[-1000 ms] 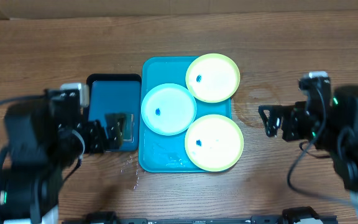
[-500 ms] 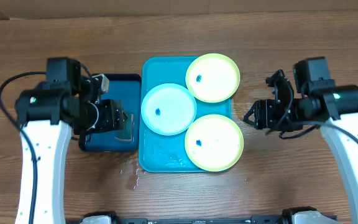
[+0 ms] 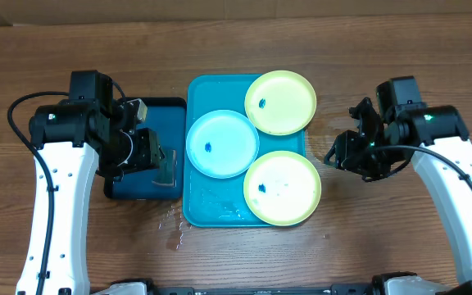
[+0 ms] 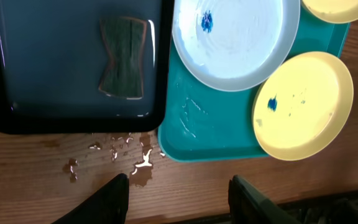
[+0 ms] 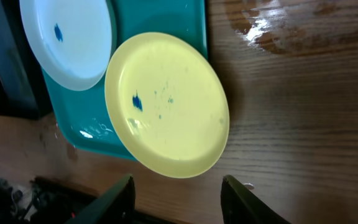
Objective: Clean dirty plates on tray and stack at the side
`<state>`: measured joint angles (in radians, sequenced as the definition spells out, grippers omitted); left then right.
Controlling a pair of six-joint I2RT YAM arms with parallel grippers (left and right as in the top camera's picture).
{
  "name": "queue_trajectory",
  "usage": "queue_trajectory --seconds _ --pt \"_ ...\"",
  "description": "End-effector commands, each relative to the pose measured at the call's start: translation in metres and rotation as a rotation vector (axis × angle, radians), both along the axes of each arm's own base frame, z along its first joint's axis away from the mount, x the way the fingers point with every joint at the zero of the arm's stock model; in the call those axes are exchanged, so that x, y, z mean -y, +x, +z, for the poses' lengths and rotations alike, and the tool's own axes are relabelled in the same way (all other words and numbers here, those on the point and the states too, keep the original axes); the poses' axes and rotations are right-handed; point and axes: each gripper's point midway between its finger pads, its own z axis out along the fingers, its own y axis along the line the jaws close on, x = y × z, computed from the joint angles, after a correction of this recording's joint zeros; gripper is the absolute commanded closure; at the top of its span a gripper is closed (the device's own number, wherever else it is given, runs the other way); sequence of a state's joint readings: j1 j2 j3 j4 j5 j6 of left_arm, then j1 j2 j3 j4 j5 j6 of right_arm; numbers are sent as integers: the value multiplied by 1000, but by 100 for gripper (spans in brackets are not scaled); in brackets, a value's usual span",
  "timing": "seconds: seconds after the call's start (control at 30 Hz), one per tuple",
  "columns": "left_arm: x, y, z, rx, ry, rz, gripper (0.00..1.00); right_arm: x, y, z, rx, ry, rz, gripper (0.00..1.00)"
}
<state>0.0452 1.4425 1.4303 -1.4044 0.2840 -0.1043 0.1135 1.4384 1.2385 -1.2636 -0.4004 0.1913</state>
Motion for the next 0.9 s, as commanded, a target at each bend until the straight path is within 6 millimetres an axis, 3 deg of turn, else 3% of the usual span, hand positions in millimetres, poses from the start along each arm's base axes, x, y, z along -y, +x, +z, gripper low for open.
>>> queue_trajectory --seconds 0.0,0.23,0.47,0.67,0.87 --pt "0 4 0 14 12 -9 46 -6 4 -7 8 -1 -26 53" --pt "-2 4 0 15 24 -5 46 -19 14 -21 51 -47 -48 53" --pt "-2 4 0 14 25 -2 46 -68 25 -26 163 4 22 53" --pt "-4 4 0 12 33 -1 48 -86 40 -36 252 -102 -30 55" --pt "-6 2 -1 4 47 10 47 -106 60 -26 411 -145 -42 54"
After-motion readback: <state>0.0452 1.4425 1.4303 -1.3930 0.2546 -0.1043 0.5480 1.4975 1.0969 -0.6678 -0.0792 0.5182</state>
